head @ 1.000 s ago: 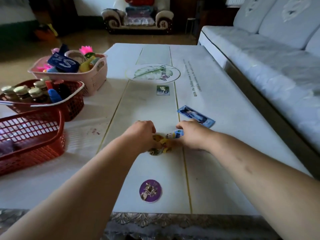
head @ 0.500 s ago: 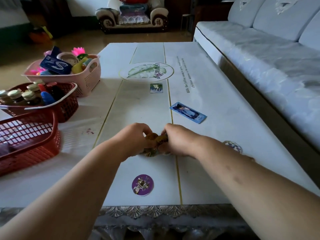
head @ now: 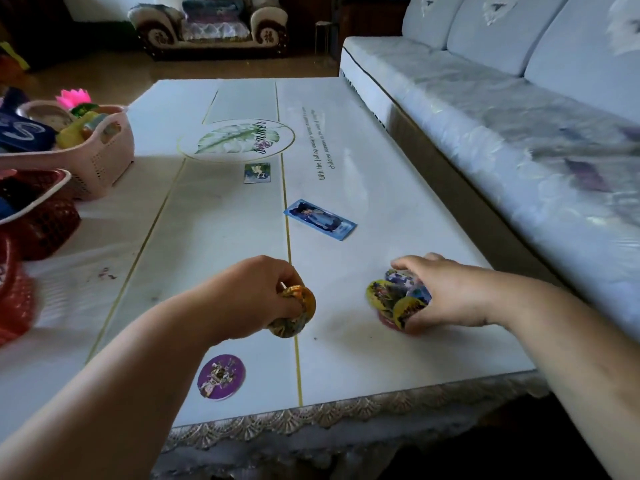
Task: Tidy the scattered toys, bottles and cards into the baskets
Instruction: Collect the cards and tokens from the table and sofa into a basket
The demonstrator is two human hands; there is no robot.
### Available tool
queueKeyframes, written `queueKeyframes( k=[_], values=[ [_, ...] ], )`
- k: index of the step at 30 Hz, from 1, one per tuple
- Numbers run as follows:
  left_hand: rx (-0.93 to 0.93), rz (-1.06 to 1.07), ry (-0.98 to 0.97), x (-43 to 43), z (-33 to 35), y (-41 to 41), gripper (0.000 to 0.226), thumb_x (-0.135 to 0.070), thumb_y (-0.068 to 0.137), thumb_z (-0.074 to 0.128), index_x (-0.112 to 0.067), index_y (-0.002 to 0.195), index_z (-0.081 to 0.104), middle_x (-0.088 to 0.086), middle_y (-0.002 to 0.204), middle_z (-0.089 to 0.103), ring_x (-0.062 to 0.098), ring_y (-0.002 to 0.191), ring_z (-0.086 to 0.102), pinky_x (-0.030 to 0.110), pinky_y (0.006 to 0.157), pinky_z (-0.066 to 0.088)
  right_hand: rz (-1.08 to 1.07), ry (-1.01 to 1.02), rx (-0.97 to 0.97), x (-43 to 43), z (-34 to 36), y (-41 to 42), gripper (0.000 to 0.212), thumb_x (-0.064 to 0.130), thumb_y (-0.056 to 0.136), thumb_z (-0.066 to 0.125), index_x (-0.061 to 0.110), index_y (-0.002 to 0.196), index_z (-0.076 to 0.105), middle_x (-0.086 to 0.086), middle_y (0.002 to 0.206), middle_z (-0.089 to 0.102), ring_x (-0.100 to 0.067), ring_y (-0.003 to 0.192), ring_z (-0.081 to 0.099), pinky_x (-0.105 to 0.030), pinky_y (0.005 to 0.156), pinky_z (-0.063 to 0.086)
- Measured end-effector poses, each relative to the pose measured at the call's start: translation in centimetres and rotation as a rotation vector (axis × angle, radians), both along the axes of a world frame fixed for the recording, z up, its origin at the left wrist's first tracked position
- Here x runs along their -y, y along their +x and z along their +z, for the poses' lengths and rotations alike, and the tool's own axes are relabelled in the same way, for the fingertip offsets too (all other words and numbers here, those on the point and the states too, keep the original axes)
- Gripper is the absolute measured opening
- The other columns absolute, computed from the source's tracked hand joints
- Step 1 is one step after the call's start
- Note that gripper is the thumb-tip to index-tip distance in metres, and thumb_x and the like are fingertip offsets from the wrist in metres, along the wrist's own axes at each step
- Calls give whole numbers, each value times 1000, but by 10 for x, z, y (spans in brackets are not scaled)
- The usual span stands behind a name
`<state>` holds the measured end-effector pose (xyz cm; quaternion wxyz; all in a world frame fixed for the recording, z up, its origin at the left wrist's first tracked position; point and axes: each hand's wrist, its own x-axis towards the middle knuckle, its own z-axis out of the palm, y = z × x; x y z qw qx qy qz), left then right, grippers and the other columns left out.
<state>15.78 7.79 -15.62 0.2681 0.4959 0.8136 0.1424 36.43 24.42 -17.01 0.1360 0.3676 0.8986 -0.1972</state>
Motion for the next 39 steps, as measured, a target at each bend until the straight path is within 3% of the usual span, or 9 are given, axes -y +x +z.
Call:
queueKeyframes(
  k=[4,9,13,18,21,27,33,36,39],
  values=[
    [16,8,35,-6,-11,10,13,-29,85,68,-31,97,67,-7,91,68,17,84,66,43,77,59,-76,66,-8,-1,-5,3,112,57,59,80,35,150,19,-1,141,28,-21,133,29,-34,107,35],
    [39,38,82,-12,-18,19,10,-27,84,68,-36,85,63,-8,84,68,21,75,69,45,68,60,-86,-9,-1,2,-2,-10,94,51,52,85,32,133,39,3,122,38,-17,113,48,-33,96,47],
    [8,58,82,-5,-15,16,10,-26,84,68,-34,89,65,-9,84,67,17,78,67,42,72,59,-41,-32,44,7,4,-25,84,45,53,87,30,120,38,2,114,42,-16,97,54,-34,85,53],
    [5,118,107,16,-8,2,9,-26,86,70,-31,92,67,-9,86,68,11,79,64,35,75,58,52,-80,57,17,7,-37,76,35,64,85,27,120,34,4,106,53,-17,92,60,-35,78,56],
    [21,163,122,26,-7,-3,9,-26,87,69,-28,96,68,-7,88,69,11,79,65,33,75,58,128,-38,91,24,10,-44,75,34,66,83,27,125,38,6,105,53,-16,92,58,-29,74,53],
    [37,261,178,48,-5,-14,10,-24,85,71,-31,90,68,-6,84,71,18,75,69,47,72,59,239,9,148,33,16,-54,72,35,71,81,25,131,44,9,98,45,-13,86,50,-16,53,38],
    [78,268,177,71,-3,-26,10,-24,81,76,-30,87,70,-6,79,73,16,74,71,46,75,59,250,-21,171,39,18,-50,65,42,68,82,27,123,50,10,96,52,-13,87,56,-23,64,47],
    [98,196,130,80,-6,-29,14,-23,78,78,-31,87,71,-11,78,74,8,71,70,37,75,60,265,-106,84,43,14,-57,48,39,68,83,24,102,54,11,91,60,-10,86,61,-24,69,52],
    [75,125,44,92,-5,-27,22,-22,77,78,-38,90,71,-26,74,69,-2,68,65,17,63,52,139,-256,-154,50,4,-67,47,34,66,86,18,102,61,5,93,68,-11,87,66,-33,82,57]
  ],
)
